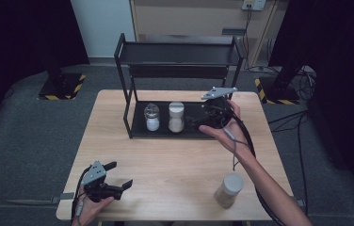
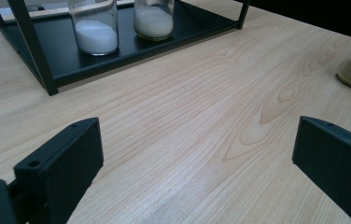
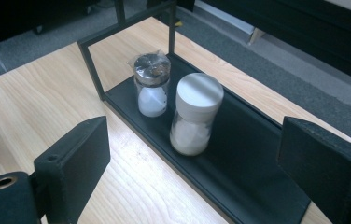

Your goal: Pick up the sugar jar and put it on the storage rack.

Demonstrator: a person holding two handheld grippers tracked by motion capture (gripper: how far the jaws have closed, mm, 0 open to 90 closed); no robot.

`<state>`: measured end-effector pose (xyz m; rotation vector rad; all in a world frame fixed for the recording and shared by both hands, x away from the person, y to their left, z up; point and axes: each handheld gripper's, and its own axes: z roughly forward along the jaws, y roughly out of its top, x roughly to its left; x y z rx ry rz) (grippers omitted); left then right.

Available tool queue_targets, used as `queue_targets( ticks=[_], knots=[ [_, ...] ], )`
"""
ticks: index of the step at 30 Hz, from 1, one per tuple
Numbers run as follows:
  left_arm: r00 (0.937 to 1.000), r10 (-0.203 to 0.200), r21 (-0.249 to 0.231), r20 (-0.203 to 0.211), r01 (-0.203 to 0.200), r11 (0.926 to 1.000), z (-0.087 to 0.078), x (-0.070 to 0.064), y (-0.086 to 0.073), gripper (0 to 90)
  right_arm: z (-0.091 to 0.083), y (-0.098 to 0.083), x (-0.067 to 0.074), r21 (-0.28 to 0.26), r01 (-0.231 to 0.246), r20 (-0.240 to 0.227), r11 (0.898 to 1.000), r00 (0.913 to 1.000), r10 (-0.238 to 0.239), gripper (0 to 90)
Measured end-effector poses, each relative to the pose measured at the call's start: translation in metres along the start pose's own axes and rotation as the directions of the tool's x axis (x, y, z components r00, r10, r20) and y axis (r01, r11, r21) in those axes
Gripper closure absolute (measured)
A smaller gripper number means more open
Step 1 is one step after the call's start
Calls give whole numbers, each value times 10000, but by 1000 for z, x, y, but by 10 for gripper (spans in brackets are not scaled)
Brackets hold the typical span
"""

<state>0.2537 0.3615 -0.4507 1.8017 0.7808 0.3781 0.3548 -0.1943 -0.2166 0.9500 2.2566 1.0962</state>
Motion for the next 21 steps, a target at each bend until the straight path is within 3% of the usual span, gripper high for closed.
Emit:
queue_targets(
  ticks=[14, 21],
  knots=[
    [10000, -3, 15, 15, 3, 10000, 0, 0, 0, 7, -60, -45, -14, -852, -429, 361, 9954, 9983, 461, 92],
    [10000, 27, 35, 31, -27, 10000, 1, 0, 0, 7, -86, -75, -15, -1146, -637, 797, 9914, 9941, 731, 91]
  ],
)
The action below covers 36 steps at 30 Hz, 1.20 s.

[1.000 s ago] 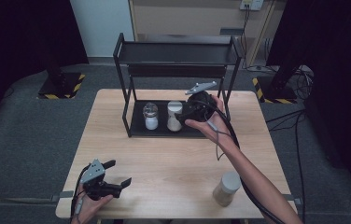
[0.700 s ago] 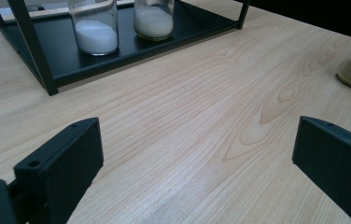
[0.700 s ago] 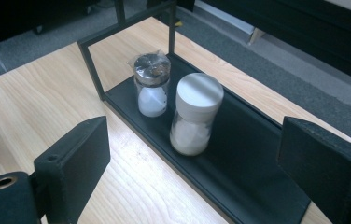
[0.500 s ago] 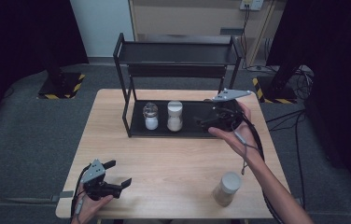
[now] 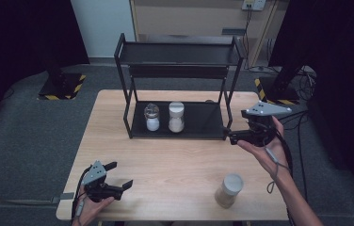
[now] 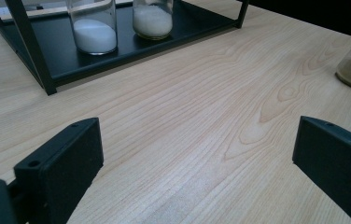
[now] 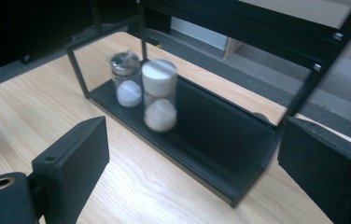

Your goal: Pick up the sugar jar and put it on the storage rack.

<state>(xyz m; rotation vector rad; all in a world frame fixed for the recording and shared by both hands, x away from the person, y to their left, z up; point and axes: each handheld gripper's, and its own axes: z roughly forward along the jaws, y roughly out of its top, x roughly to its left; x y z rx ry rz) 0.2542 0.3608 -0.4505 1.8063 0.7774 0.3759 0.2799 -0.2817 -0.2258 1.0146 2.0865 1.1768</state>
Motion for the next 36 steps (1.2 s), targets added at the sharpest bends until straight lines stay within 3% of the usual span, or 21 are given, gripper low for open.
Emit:
queue_targets(
  ticks=[9, 19, 36],
  knots=[
    [10000, -18, 23, -4, 18, 10000, 0, 0, 0, 7, -28, -41, -3, -299, -464, 764, 9985, 9959, 486, 89],
    [10000, -30, 69, -3, 30, 10000, 0, 0, 1, 7, -41, -84, -2, -281, -752, 1726, 9968, 9818, 790, 89],
    [10000, -31, 98, 8, 31, 9999, 0, 0, 1, 7, -38, -162, 4, -565, -1564, 2092, 9861, 9639, 1649, 81]
  ],
)
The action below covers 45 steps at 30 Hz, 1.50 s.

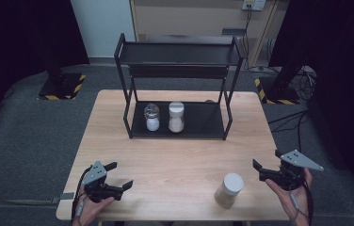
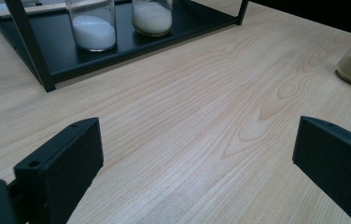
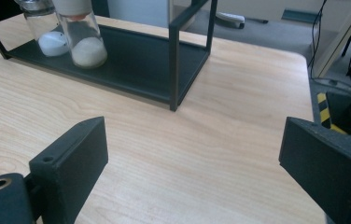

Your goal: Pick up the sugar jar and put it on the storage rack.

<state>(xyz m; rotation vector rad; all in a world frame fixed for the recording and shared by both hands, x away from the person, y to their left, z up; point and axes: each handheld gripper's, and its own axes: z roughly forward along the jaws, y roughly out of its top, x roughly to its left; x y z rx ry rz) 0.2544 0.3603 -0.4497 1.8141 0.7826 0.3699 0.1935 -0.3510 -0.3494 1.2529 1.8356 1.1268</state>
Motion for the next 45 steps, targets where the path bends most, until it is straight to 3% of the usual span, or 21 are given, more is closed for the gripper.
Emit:
queue_targets(
  ticks=[10, 20, 29, 45],
  knots=[
    [10000, 7, 4, -12, -7, 10000, 0, 0, 0, 7, 8, -30, 0, 191, -258, -44, 9995, 9997, 258, 81],
    [10000, 40, -2, -22, -40, 10000, 0, -1, 0, 7, 11, -45, 1, -10, -235, -106, 9997, 9997, 235, 81],
    [9999, 111, -74, 37, -110, 9999, -1, -1, 0, 7, 16, -51, -1, 16, -16, -346, 10000, 9994, 16, 81],
    [10000, 97, -114, 20, -96, 9999, -1, -1, 0, 7, 18, -52, -2, 136, -47, -441, 9999, 9990, 53, 81]
  ],
)
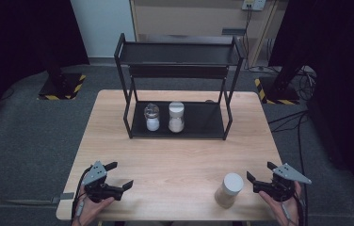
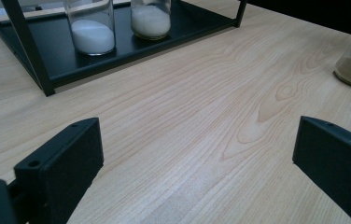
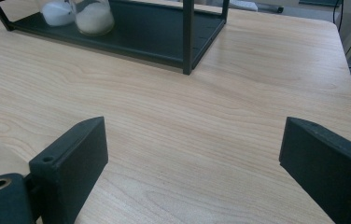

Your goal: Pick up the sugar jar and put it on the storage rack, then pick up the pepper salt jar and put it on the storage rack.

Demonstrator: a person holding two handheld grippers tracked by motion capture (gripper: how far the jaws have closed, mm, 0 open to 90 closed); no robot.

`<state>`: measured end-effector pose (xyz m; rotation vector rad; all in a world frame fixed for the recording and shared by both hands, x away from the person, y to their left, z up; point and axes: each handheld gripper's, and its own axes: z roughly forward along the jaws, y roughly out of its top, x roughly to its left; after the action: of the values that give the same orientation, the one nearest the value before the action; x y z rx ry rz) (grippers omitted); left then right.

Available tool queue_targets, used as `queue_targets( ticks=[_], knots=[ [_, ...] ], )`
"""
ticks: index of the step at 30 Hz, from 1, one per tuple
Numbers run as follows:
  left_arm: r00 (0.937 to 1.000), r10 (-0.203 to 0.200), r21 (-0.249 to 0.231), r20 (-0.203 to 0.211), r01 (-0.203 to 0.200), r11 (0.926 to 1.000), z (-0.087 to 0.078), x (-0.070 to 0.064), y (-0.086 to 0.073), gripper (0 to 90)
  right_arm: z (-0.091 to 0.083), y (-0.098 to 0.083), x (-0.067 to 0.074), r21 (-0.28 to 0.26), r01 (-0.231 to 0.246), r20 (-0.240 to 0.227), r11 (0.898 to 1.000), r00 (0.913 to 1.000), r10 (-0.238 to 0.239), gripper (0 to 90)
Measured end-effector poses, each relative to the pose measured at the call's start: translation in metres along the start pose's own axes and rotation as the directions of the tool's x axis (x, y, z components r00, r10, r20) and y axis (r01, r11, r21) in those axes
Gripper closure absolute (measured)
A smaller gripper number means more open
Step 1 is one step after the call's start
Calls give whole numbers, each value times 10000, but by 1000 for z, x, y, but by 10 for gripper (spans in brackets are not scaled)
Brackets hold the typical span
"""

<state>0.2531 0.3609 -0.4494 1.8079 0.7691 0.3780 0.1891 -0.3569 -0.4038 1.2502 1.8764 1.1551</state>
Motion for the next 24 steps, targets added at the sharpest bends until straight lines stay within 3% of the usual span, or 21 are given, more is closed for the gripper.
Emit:
queue_targets(
  ticks=[24],
  knots=[
    [10000, 84, 72, 40, -84, 9999, 1, 0, 1, 7, -1, 3, -1, 21, -140, -134, 9999, 9998, 140, 78]
  ],
)
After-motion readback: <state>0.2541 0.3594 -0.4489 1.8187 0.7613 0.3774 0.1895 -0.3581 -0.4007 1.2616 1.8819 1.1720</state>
